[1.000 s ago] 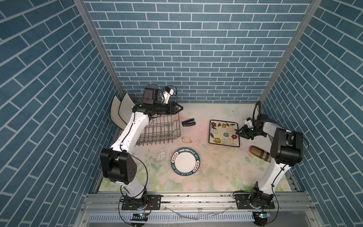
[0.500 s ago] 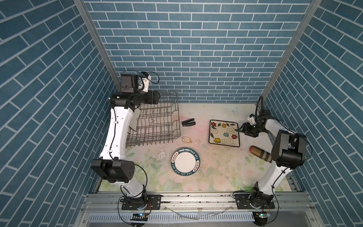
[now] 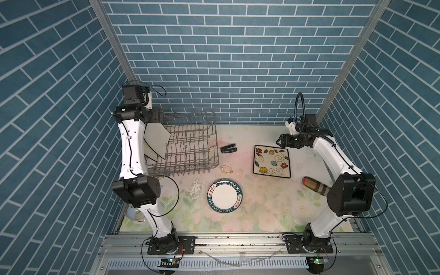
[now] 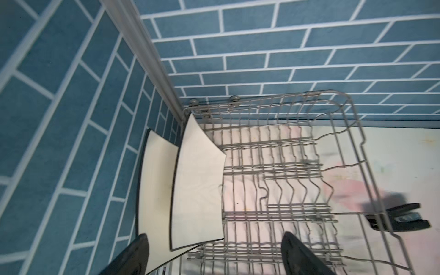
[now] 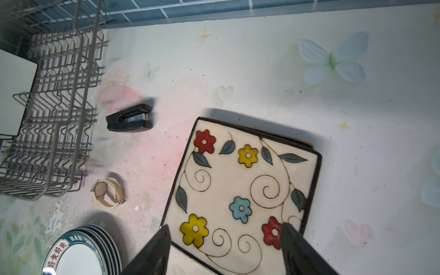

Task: Unload the plates from the dish rack
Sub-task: Pick up a plate from the dish rack.

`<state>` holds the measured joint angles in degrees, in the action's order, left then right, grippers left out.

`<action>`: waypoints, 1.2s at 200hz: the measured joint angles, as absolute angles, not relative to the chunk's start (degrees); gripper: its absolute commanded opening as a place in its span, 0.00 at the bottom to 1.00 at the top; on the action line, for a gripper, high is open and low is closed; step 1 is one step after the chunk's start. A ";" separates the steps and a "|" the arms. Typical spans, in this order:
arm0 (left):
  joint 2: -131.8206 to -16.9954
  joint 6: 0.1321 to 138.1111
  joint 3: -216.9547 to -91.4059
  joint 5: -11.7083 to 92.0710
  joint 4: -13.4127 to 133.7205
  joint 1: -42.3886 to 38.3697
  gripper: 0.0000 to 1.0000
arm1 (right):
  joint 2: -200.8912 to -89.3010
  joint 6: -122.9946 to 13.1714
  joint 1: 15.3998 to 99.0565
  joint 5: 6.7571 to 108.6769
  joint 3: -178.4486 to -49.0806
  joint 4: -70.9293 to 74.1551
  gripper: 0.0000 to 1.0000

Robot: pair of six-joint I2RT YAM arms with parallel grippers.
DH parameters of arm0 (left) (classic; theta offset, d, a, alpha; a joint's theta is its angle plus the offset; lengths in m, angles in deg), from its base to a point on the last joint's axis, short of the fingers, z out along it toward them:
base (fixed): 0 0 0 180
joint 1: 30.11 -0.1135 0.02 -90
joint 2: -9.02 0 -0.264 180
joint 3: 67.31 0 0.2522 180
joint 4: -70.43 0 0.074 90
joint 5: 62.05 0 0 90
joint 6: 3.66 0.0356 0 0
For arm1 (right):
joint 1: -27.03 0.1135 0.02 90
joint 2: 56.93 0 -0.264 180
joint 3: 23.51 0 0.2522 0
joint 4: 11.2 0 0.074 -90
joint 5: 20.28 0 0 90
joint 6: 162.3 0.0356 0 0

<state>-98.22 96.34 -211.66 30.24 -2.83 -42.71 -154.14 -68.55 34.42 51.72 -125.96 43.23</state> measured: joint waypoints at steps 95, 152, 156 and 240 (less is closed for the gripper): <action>-107.49 99.73 -211.68 24.99 -0.28 -45.24 0.83 | -163.04 -68.07 45.57 52.42 -141.61 42.51 0.67; -111.81 100.93 -211.53 23.50 1.93 -45.31 0.80 | -171.45 -67.61 48.02 52.31 -149.54 45.11 0.66; -111.86 100.97 -211.42 23.46 2.17 -45.31 0.80 | -171.98 -67.59 48.11 52.31 -150.18 45.48 0.66; -113.65 102.44 -209.06 22.80 6.76 -45.48 0.78 | -178.51 -66.27 48.96 53.64 -164.89 54.27 0.65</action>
<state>-113.65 102.44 -209.06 22.80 6.76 -45.48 -178.51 -66.27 48.96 53.64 -164.89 54.27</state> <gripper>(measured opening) 0.787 0.653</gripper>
